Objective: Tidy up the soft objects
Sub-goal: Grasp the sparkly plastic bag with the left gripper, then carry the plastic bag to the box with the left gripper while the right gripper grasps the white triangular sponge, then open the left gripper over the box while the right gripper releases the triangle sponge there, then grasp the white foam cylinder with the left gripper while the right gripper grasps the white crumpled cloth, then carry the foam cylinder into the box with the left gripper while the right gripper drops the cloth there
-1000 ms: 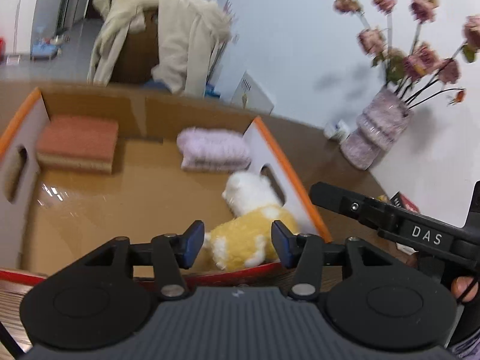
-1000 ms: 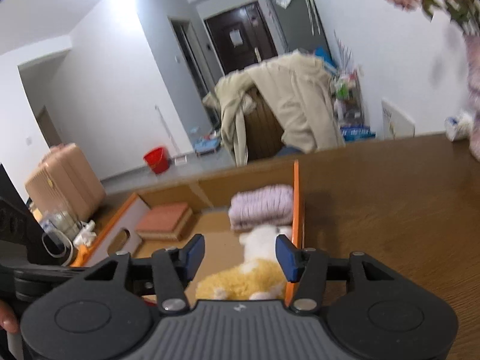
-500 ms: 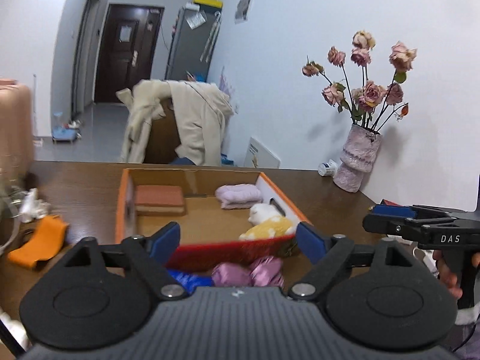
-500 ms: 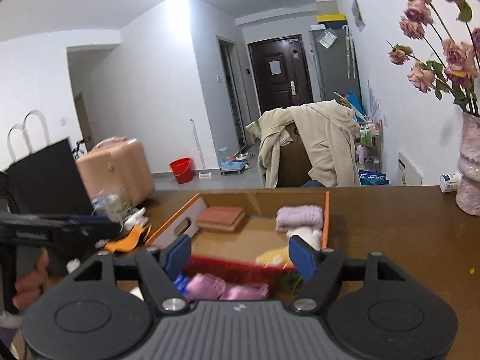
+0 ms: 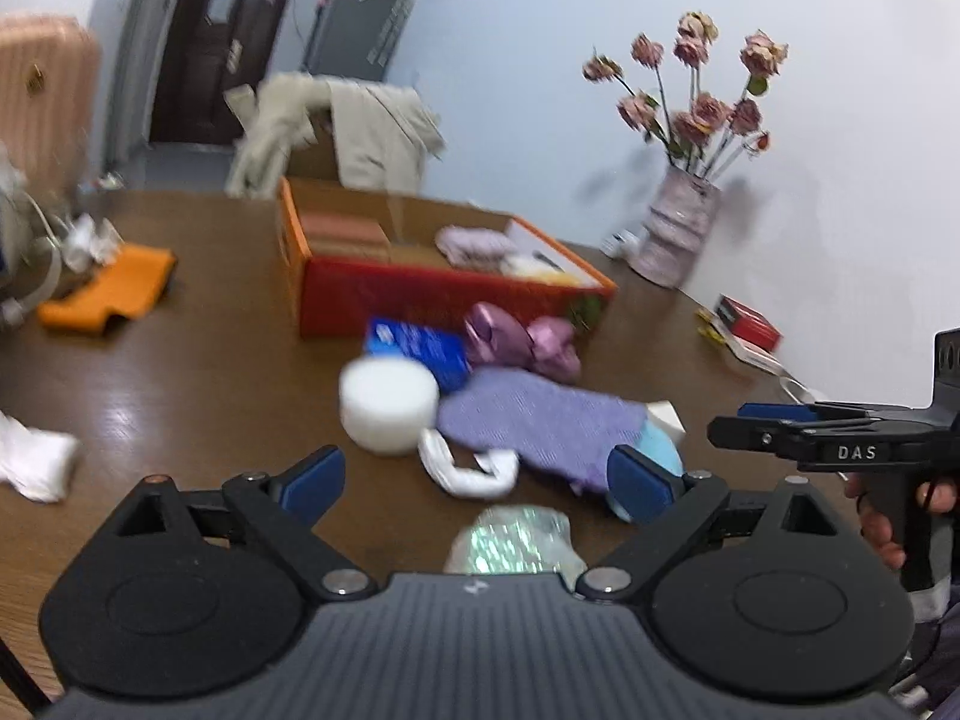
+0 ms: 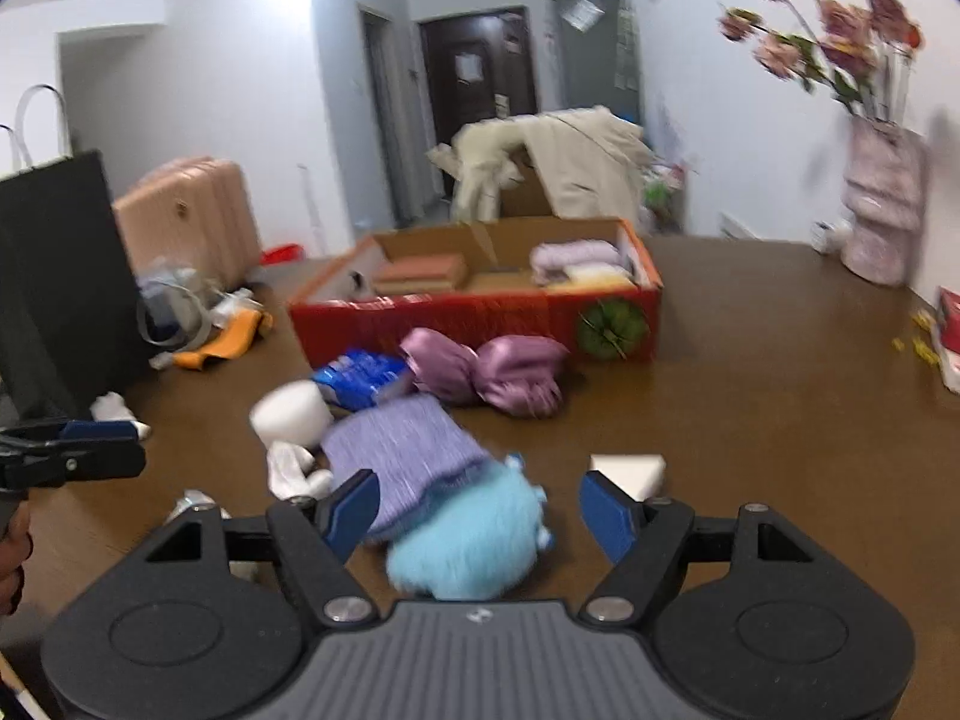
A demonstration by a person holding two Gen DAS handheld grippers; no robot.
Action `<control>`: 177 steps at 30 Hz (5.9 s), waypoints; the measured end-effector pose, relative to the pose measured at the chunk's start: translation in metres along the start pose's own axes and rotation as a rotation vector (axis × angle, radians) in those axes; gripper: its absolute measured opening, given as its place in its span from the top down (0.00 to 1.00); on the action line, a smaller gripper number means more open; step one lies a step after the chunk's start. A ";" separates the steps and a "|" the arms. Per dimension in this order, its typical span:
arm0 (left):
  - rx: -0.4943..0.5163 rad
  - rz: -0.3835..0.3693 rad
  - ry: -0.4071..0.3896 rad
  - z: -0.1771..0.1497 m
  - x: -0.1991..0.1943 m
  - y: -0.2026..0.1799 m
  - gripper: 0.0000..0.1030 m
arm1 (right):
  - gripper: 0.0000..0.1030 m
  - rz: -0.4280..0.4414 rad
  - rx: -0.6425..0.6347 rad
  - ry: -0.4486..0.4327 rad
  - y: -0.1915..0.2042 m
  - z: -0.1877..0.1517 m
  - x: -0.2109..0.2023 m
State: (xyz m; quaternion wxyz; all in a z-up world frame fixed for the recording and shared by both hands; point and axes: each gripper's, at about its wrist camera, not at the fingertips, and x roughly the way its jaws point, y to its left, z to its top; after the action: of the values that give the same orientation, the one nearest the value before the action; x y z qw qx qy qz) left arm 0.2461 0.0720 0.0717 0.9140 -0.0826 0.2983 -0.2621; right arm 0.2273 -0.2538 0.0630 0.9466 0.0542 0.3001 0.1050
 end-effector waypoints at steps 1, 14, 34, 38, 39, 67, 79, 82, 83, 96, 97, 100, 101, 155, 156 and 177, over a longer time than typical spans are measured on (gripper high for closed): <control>-0.002 -0.015 0.011 -0.001 0.004 0.001 0.07 | 0.29 -0.016 0.012 0.001 0.001 -0.003 -0.001; -0.003 -0.095 0.064 -0.012 0.028 0.004 0.07 | 0.30 -0.205 0.082 -0.067 -0.031 -0.018 -0.012; -0.123 0.369 -0.034 -0.060 0.021 -0.048 0.13 | 0.35 0.026 -0.012 -0.070 -0.080 -0.023 0.043; -0.124 0.298 -0.028 -0.060 0.021 -0.042 0.41 | 0.39 -0.002 -0.035 -0.049 -0.071 -0.023 0.050; -0.118 0.280 -0.034 -0.059 0.020 -0.041 0.46 | 0.44 -0.014 -0.039 -0.045 -0.068 -0.023 0.052; -0.024 0.132 -0.205 0.068 0.028 -0.037 0.54 | 0.78 0.077 -0.092 -0.149 -0.052 0.068 0.021; -0.022 0.289 -0.008 0.170 0.174 0.042 0.54 | 0.78 0.173 -0.077 -0.045 -0.057 0.182 0.156; -0.006 0.305 0.051 0.177 0.200 0.057 0.54 | 0.78 0.152 -0.082 -0.002 -0.055 0.199 0.201; 0.002 0.320 0.069 0.179 0.209 0.063 0.54 | 0.78 0.149 -0.083 0.012 -0.054 0.204 0.215; 0.076 0.348 0.121 0.188 0.242 0.084 0.36 | 0.58 0.161 -0.054 0.178 -0.008 0.224 0.356; 0.076 0.344 0.109 0.188 0.237 0.084 0.36 | 0.58 0.167 -0.056 0.173 -0.008 0.224 0.353; 0.064 0.354 0.062 0.193 0.219 0.081 0.30 | 0.58 0.160 -0.069 0.138 -0.012 0.226 0.332; 0.061 0.364 0.046 0.195 0.213 0.078 0.28 | 0.57 0.151 -0.071 0.124 -0.015 0.228 0.322; -0.095 0.140 -0.012 0.027 0.093 0.053 0.61 | 0.65 0.105 -0.201 0.104 0.125 -0.005 0.115; -0.085 0.148 -0.018 0.026 0.091 0.051 0.62 | 0.66 0.109 -0.199 0.104 0.126 -0.006 0.116; 0.001 0.236 0.023 0.005 0.097 0.021 0.28 | 0.84 0.170 -0.118 -0.083 0.054 0.001 0.020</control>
State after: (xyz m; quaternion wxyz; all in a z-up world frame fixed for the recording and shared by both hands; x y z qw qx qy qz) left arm 0.3250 0.0383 0.0206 0.9352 -0.0435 0.3161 -0.1538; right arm 0.2351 -0.1963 0.0614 0.9474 0.0280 0.2482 0.2002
